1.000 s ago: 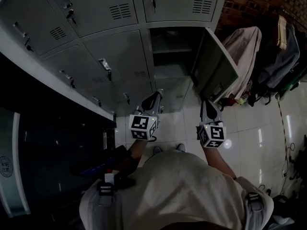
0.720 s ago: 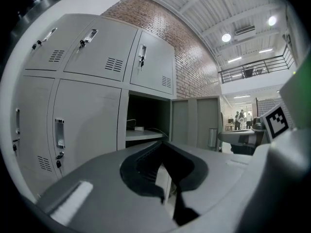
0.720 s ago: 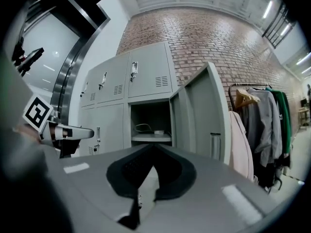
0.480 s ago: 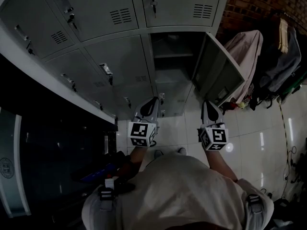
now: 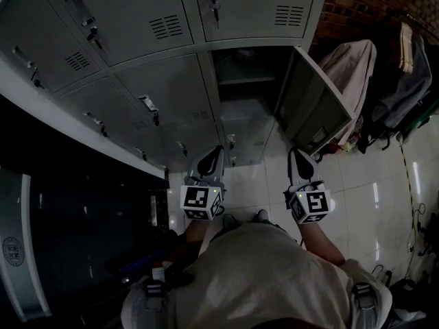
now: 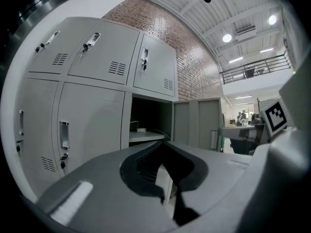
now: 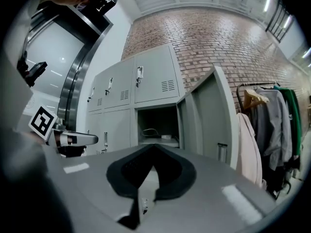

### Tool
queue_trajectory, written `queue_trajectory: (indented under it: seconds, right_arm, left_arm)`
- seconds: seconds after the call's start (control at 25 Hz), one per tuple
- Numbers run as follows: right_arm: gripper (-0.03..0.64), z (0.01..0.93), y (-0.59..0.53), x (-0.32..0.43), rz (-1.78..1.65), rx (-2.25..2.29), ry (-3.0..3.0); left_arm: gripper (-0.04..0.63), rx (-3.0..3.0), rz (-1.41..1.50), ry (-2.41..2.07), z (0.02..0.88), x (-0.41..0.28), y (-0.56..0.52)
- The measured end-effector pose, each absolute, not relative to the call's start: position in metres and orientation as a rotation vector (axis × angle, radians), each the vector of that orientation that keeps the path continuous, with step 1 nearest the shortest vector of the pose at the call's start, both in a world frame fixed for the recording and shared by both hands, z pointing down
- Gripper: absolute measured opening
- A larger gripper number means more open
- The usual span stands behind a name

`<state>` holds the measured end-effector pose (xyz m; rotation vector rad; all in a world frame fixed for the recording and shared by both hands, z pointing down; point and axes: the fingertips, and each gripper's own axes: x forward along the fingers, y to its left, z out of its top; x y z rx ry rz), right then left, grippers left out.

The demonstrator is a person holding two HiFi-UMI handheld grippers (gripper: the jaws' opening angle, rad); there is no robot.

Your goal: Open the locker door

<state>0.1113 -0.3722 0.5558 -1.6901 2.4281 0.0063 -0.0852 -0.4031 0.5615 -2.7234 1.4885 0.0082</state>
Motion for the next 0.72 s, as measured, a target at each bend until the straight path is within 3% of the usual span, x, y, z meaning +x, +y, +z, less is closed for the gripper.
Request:
queue_trajectory:
  seconds: [0.44,0.72]
  right_arm:
    - [0.002,0.583,-0.348,0.082,-0.034,-1.750,2.411]
    - [0.002,0.556,-0.303,0.063,-0.003,-1.621,2.432]
  left_arm:
    - [0.058,-2.732,-0.050,1.406,0.609,-0.118,-0.383]
    - [0.058,-2.677,-0.046,1.483,0.575,-0.139,-0.326]
